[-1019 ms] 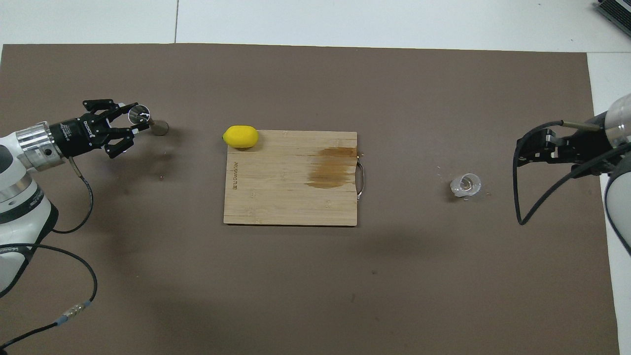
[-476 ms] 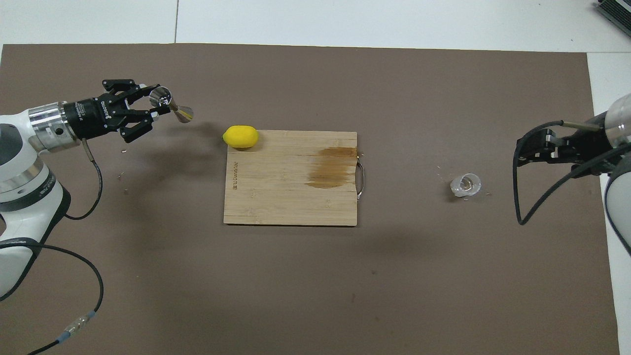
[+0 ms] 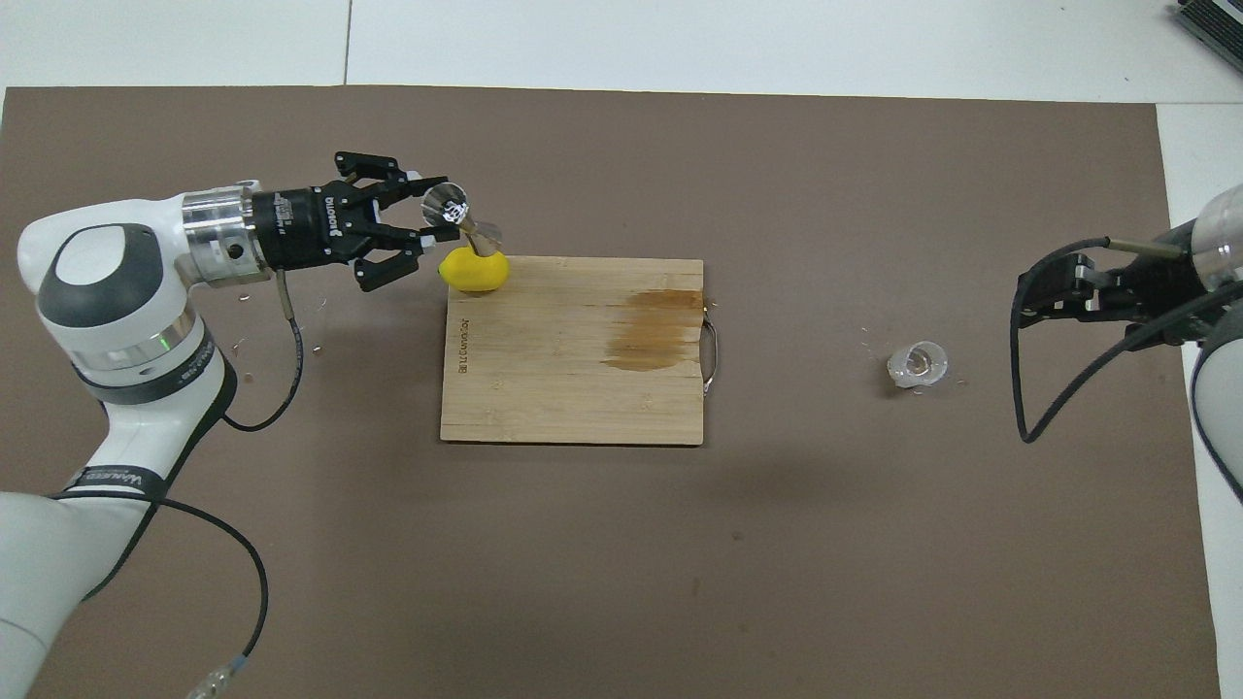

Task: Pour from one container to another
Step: 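Carry the metal cup onto the cutting board with the left gripper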

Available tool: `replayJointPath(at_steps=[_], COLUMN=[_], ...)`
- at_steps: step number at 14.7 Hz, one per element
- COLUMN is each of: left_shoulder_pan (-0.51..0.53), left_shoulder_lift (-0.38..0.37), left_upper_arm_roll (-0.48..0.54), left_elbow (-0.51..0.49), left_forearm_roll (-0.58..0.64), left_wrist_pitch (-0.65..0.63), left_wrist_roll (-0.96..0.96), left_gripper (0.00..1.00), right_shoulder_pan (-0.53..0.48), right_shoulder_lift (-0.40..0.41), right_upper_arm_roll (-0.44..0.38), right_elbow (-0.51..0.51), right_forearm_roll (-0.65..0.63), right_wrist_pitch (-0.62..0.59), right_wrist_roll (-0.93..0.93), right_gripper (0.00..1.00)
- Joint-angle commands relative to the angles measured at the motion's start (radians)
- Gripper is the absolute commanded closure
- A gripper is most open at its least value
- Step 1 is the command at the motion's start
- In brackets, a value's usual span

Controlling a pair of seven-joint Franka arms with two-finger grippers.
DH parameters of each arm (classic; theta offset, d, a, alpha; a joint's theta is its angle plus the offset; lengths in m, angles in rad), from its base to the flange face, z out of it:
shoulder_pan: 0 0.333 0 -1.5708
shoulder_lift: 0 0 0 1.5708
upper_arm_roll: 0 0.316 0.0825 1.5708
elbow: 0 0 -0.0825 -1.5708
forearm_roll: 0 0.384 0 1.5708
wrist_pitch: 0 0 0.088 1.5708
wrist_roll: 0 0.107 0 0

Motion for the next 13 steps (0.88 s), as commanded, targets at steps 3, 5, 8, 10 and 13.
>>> replayJointPath(at_steps=[3, 5, 8, 10, 13], left_shoulder_pan=[-0.190, -0.263, -0.357, -0.402, -0.445], left_shoulder_lift=[-0.020, -0.017, -0.003, 0.003, 0.020], left_upper_arm_roll=[0.004, 0.002, 0.002, 0.002, 0.002], left_elbow=[-0.008, -0.012, -0.023, -0.023, -0.024], left_forearm_roll=[-0.043, -0.087, -0.202, -0.225, -0.231], left_wrist_pitch=[0.194, 0.287, 0.427, 0.498, 0.553], left_wrist_roll=[-0.005, -0.005, -0.007, -0.005, -0.005], left_gripper=[1.00, 1.00, 1.00, 1.00, 1.00], right_shoulder_pan=[-0.013, -0.010, -0.005, -0.013, -0.016], right_shoulder_lift=[-0.026, -0.031, -0.031, -0.023, 0.000], right_upper_arm_roll=[0.007, 0.007, 0.007, 0.006, 0.007], right_elbow=[-0.032, -0.045, -0.045, -0.045, -0.042], right_forearm_roll=[0.003, 0.004, 0.004, 0.004, 0.004], right_wrist_pitch=[-0.002, 0.009, 0.029, 0.043, 0.060], right_wrist_roll=[-0.020, -0.034, -0.012, 0.079, 0.233], right_gripper=[0.01, 0.01, 0.08, 0.07, 0.07])
